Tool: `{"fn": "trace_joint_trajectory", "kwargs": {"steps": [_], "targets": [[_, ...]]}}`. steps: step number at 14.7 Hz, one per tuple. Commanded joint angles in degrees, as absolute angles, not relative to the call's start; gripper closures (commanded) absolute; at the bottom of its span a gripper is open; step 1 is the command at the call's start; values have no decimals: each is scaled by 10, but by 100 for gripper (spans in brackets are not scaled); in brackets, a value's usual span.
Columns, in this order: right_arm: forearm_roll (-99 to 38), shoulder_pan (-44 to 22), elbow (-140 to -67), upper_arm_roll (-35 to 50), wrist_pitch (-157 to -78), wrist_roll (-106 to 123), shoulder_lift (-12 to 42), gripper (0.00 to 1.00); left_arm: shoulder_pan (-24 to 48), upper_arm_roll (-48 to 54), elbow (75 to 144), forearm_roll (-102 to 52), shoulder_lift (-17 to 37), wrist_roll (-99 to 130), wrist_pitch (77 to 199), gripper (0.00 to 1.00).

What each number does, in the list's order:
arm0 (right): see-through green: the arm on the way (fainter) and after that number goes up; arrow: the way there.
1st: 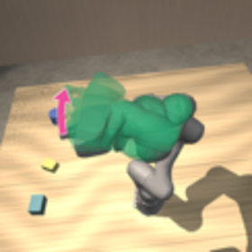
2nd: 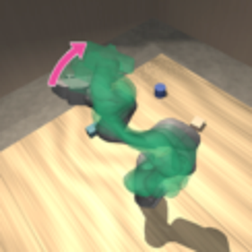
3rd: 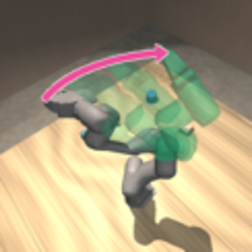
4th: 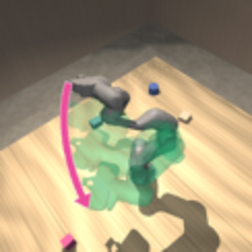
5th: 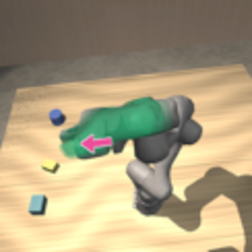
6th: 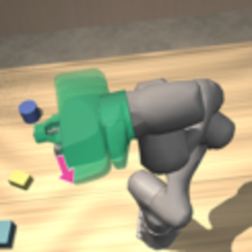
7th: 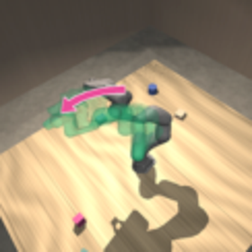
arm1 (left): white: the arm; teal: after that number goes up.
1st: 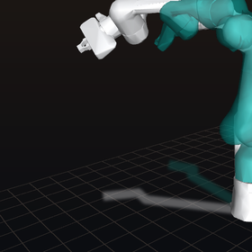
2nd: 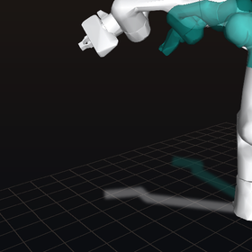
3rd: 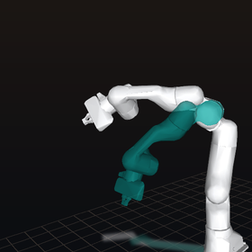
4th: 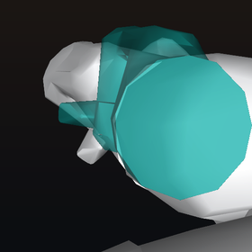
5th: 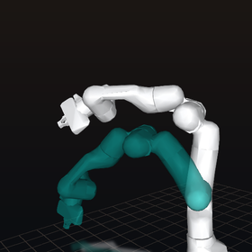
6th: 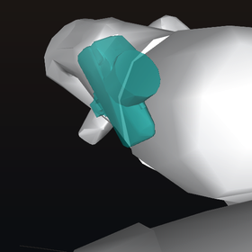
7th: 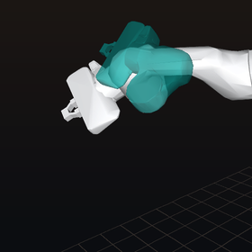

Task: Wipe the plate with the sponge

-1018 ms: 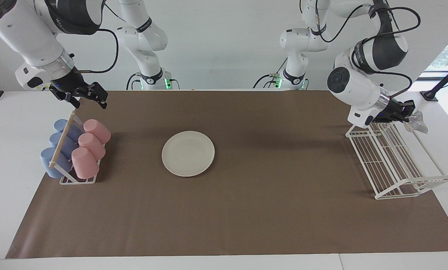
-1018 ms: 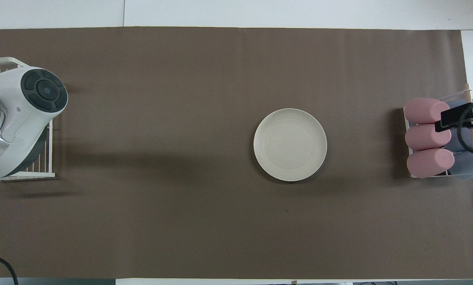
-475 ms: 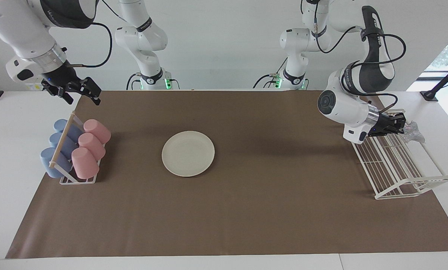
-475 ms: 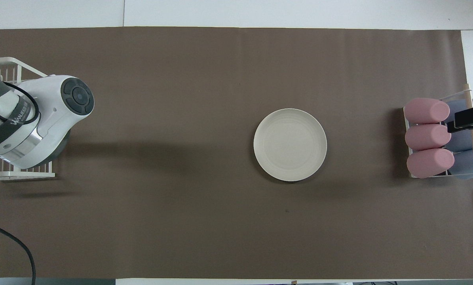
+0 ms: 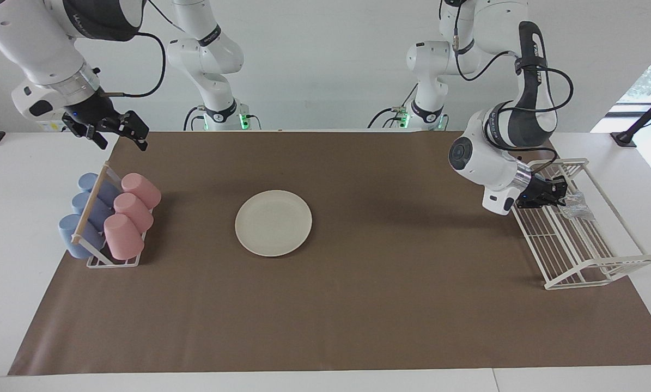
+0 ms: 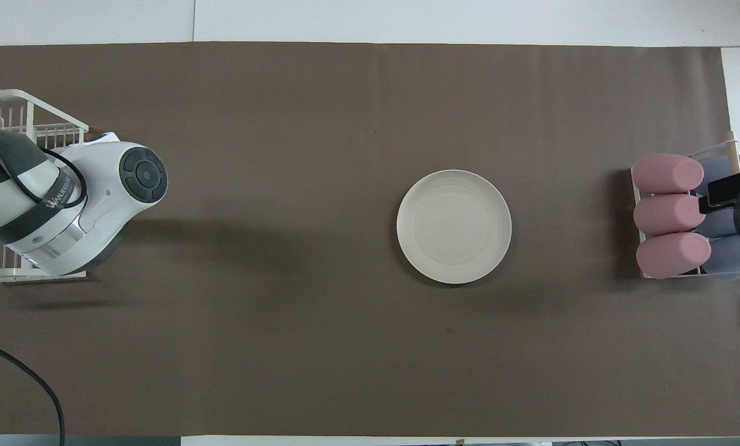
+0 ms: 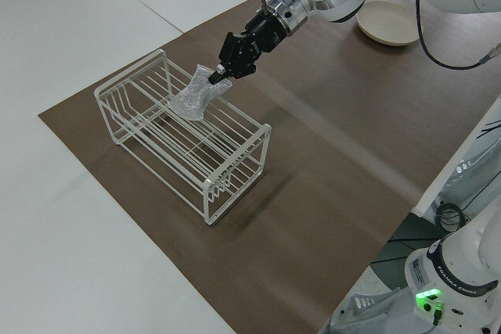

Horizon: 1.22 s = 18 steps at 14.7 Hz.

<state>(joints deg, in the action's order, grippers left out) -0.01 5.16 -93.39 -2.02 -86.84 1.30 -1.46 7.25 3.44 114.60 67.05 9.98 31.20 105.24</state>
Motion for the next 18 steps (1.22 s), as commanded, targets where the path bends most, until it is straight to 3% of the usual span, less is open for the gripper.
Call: {"fn": "trace_joint_trajectory", "kwargs": {"steps": [1,3,4,6,7,15,18], "targets": [[19,50,-938,-9,-875,-22,-20,0,75,31,1166,664,81,321,1070,100],[38,49,-938,6,-881,-24,-19,0,75,31,1165,664,81,319,1070,100],[38,50,-940,11,-882,-24,-20,0,75,31,1165,664,81,318,1070,86],[33,50,-940,11,-879,-25,-21,0,75,31,1165,664,81,315,1070,18],[31,51,-940,12,-877,-25,-22,0,75,32,1165,664,81,314,1070,0],[29,47,-944,12,-862,-23,-25,0,76,32,1156,644,82,311,1070,0],[29,49,-944,12,-863,-23,-25,0,75,33,1116,571,80,301,1070,0]]}}
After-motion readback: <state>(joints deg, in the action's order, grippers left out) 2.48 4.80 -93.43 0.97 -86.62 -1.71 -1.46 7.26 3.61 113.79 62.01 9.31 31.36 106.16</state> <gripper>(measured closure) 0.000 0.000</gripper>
